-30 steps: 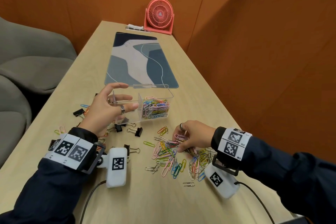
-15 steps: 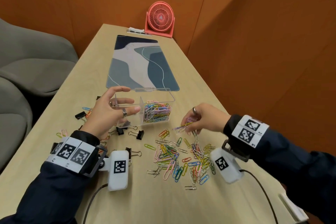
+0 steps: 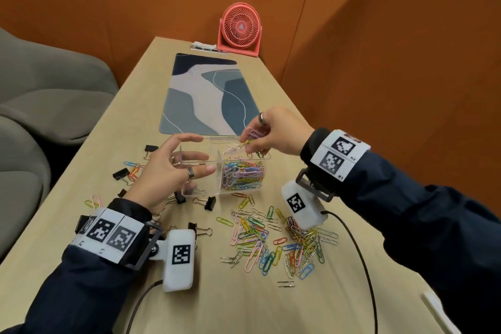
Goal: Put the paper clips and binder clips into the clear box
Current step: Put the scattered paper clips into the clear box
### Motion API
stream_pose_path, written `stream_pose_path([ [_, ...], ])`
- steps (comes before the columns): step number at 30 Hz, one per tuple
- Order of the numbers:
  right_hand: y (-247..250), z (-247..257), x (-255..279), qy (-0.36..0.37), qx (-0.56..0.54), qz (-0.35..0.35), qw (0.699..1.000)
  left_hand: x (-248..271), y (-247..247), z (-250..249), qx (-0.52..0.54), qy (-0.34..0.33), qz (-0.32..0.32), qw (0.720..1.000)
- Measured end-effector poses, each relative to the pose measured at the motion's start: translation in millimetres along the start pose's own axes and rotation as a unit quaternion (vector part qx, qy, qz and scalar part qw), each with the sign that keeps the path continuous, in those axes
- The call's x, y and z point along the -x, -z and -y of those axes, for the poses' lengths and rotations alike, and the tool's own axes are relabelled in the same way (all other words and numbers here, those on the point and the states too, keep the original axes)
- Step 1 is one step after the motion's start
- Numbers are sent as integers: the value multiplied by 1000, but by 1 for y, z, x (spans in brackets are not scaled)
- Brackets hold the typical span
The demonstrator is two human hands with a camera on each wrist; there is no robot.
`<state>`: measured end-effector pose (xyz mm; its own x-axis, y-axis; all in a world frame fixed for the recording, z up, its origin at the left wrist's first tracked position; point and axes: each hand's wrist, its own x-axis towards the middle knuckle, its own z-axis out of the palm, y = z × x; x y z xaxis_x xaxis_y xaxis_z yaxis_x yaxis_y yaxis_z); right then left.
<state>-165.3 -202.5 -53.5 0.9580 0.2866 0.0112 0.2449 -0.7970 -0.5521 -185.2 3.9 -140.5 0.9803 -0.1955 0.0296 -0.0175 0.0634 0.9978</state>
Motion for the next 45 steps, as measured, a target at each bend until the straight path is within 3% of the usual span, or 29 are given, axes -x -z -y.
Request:
stream_pose_path([
  [10,-10,-12,9,57,-74,-72,993,-1,1,1,20,2,-5,1000],
  [16,-15,-9,16,101,98,-26,990,-1,-1,1,17,-8,1,1000],
  [22,-16,-23,21,118,239,1,964,-2,2,2,21,-10,0,1000],
  [28,-10,-24,25,114,176,-24,977,-1,-2,2,9,-11,1,1000],
  [33,-10,-30,26,126,210,-3,970,-1,0,0,19,-10,-3,1000],
  [35,-8,-34,29,120,149,-47,980,-1,0,0,19,-10,-7,1000],
  [38,-3,-44,37,56,51,-130,989,0,0,-1,20,-12,-20,1000],
  [40,0,-56,44,-10,55,-92,994,0,2,-2,18,-13,-26,999],
  [43,0,-77,62,-100,120,96,983,-1,2,-2,17,-12,-28,999],
  [45,-2,-91,75,-144,135,164,966,0,2,-2,10,-13,-25,1000],
])
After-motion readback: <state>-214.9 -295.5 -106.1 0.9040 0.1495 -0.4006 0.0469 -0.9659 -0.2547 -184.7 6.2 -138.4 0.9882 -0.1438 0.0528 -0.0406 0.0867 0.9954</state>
